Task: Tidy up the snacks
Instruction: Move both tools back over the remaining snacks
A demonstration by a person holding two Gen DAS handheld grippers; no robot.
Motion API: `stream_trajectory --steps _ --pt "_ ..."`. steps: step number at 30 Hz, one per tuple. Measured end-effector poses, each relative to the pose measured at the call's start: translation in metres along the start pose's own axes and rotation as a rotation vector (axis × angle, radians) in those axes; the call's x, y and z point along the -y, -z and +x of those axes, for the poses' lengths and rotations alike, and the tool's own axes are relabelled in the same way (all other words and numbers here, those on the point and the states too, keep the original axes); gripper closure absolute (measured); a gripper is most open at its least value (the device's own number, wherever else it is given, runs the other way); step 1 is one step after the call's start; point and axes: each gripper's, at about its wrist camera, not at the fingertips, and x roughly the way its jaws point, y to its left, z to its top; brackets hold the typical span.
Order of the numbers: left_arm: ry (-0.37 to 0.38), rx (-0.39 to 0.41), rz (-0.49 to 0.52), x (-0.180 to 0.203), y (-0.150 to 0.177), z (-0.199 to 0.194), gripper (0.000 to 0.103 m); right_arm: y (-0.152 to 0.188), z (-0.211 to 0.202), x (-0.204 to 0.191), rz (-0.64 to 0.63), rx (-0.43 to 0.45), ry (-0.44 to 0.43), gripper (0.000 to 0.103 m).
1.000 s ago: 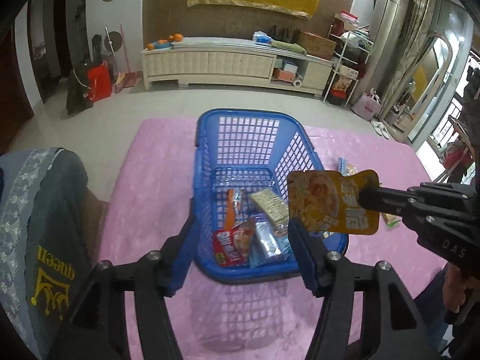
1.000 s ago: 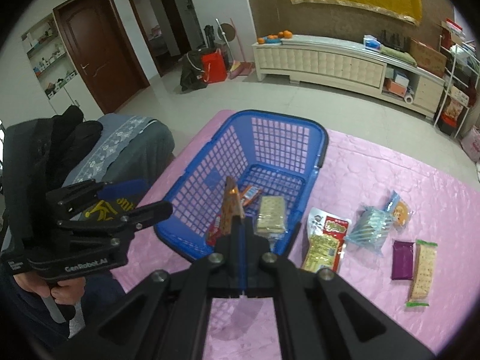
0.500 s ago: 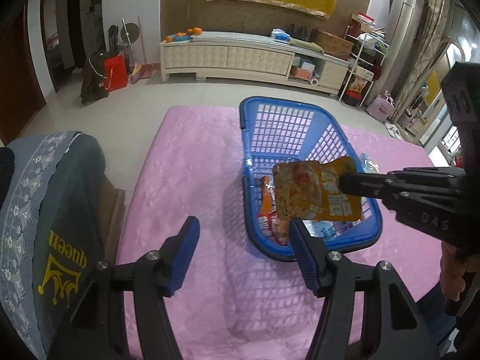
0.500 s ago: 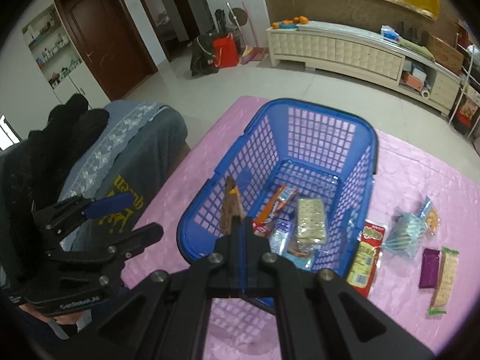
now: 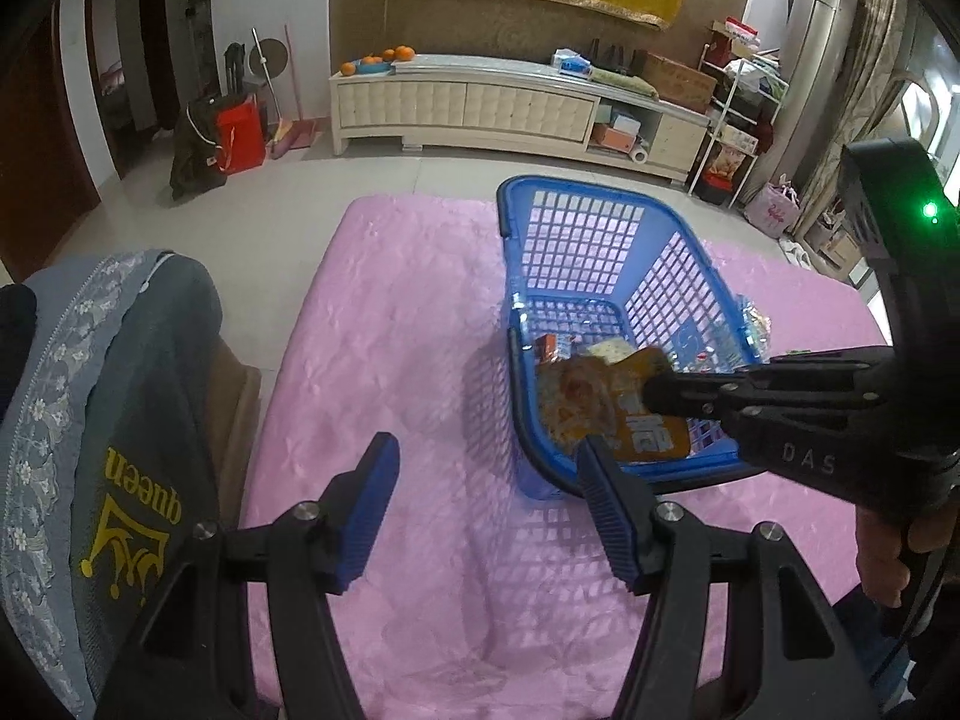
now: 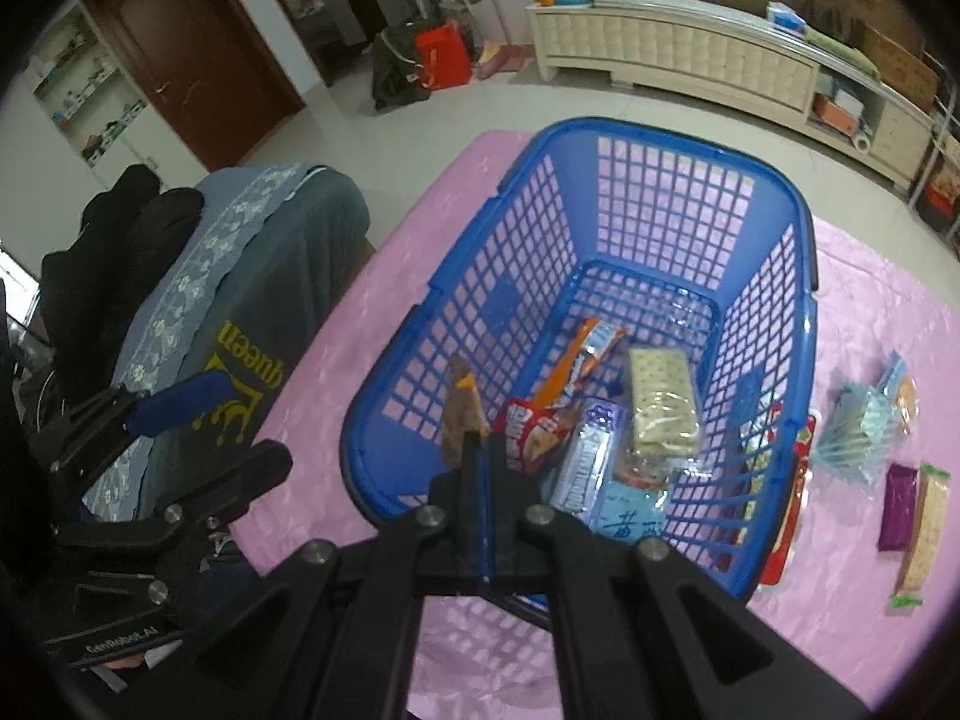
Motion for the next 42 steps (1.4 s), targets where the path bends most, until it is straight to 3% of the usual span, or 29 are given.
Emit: stream_trajectory --steps 3,4,5,12,16,22,33,36,42 --pt "0.004 0.014 0.018 0.007 -0.002 -0.007 0.044 0.0 -0.006 0.001 -0.014 -0.013 0.024 0.069" --pt "0.003 0.017 0.025 0.011 -0.002 -0.009 0.044 0.001 -0.01 0.002 -0.017 -0.007 0.035 0.047" --pt "-0.003 0.021 0.032 0.015 -0.002 -0.012 0.044 0.002 -0.015 0.003 -0.023 0.001 0.037 0.034" --pt "-0.009 0.054 0.069 0.043 -0.004 -0.034 0.038 0.016 -0.061 0.018 -0.014 0.085 0.047 0.033" --pt "0.018 0.086 0.098 0.062 -0.006 -0.048 0.026 0.027 -0.09 0.032 -0.036 0.117 0.094 0.033" --pt "0.044 0.093 0.147 0.108 -0.012 -0.05 0.026 0.048 -0.14 0.07 -0.018 0.188 0.172 0.032" --pt "0.133 0.13 0.187 0.208 -0.029 -0.034 0.026 0.099 -0.184 0.156 0.088 0.208 0.295 0.031" --pt "0.168 0.104 0.194 0.236 -0.032 -0.018 0.026 0.113 -0.193 0.181 0.128 0.21 0.314 0.031" --pt "0.169 0.046 0.231 0.28 -0.029 0.019 0.026 0.133 -0.202 0.229 0.197 0.221 0.334 0.031"
